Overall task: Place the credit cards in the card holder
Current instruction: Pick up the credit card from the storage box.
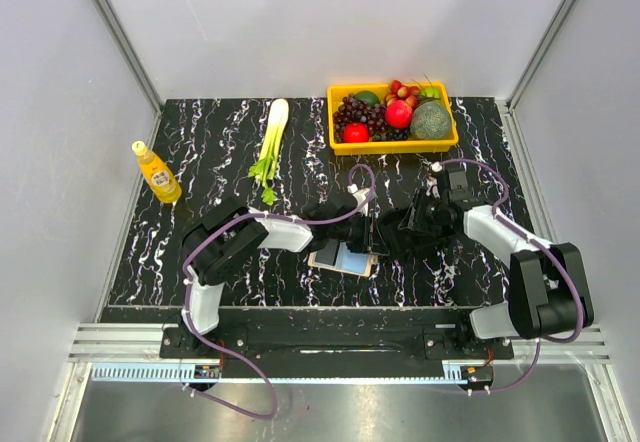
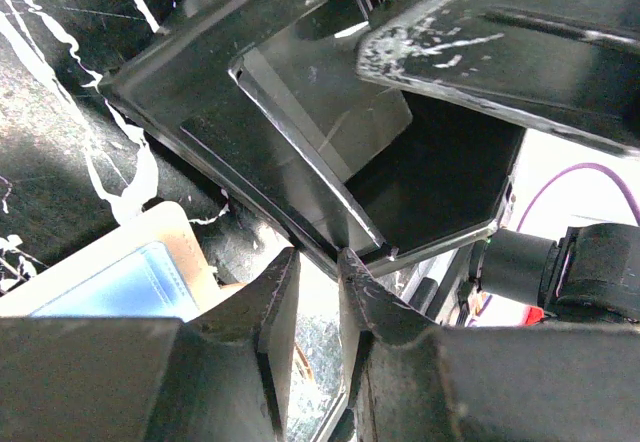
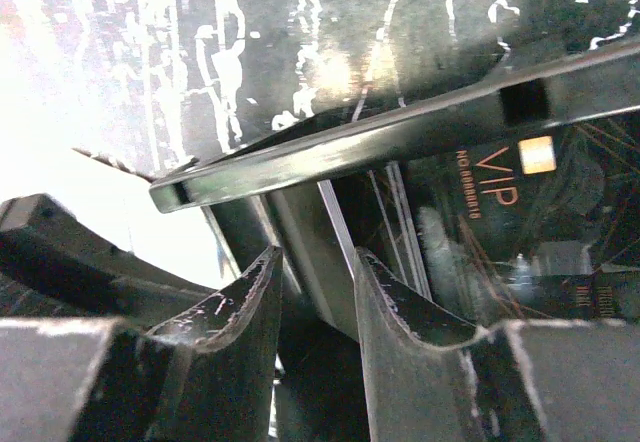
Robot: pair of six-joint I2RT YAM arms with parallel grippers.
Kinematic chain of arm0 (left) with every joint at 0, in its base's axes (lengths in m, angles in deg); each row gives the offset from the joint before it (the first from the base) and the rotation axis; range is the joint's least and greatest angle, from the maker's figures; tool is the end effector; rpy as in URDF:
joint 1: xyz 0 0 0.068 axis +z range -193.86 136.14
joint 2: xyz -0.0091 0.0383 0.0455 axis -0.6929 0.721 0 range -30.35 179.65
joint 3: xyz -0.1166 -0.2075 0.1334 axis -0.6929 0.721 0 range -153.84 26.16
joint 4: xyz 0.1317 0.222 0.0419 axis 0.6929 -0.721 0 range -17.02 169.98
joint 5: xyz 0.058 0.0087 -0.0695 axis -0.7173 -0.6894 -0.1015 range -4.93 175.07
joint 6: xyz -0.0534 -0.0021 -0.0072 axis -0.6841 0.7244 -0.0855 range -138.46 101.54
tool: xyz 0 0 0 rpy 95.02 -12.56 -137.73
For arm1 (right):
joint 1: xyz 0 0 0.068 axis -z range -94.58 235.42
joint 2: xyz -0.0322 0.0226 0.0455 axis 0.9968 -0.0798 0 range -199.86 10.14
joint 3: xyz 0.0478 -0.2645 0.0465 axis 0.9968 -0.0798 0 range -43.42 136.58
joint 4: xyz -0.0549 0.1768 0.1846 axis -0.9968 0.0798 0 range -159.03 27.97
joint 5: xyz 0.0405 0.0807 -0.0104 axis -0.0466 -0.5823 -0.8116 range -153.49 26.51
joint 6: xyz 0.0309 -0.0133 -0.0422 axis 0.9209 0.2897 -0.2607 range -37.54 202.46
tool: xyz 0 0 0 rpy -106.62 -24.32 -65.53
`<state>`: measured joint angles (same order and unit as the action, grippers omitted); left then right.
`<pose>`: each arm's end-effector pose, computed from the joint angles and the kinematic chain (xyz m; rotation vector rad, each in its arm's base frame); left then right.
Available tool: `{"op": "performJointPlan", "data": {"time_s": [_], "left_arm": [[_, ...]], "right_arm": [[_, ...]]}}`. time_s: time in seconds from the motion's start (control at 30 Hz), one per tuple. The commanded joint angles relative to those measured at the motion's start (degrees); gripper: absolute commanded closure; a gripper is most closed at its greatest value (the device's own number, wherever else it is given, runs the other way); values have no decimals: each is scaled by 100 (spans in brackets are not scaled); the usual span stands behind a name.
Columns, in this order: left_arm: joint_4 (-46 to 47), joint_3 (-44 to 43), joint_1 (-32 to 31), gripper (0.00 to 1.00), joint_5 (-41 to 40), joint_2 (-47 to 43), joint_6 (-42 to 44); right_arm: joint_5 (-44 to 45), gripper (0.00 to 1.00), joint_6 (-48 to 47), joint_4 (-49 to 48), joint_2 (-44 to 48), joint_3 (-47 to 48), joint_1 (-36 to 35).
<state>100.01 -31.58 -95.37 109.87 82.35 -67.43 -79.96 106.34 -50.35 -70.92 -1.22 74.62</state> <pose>0.2365 -0.3215 0.1300 0.3415 2.4920 -1.3527 0.2587 0.0597 0.1760 0.1888 2.6194 0.5900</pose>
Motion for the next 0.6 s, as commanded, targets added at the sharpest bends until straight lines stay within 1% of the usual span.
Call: {"op": "performJointPlan", "data": {"time_s": [0.0,0.07,0.13,0.3,0.37,0.4,0.47,0.53,0.57], "left_arm": [[-17,61,18,75,-159,-126,90],[-8,61,18,75,-159,-135,89],[-17,61,27,75,-168,-144,89],[-43,52,79,75,-186,-170,98],[-43,43,105,75,-177,-170,98],[-43,52,114,75,-177,-179,107],[-43,52,132,75,-177,-179,98],[-52,52,158,75,-186,-170,107],[-52,52,176,75,-168,-179,107]], "right_arm": [[-585,61,187,-110,353,-27,-53],[-664,61,170,-84,345,-18,-53],[-787,64,135,-92,336,-18,-53],[-761,66,108,-40,345,-36,-53],[-805,70,100,-40,327,-27,-53],[-805,71,91,-31,319,-18,-53],[-814,77,56,-40,310,-18,-53],[-893,85,-32,-31,240,-10,-53],[-884,87,-76,-5,213,8,-53]]}}
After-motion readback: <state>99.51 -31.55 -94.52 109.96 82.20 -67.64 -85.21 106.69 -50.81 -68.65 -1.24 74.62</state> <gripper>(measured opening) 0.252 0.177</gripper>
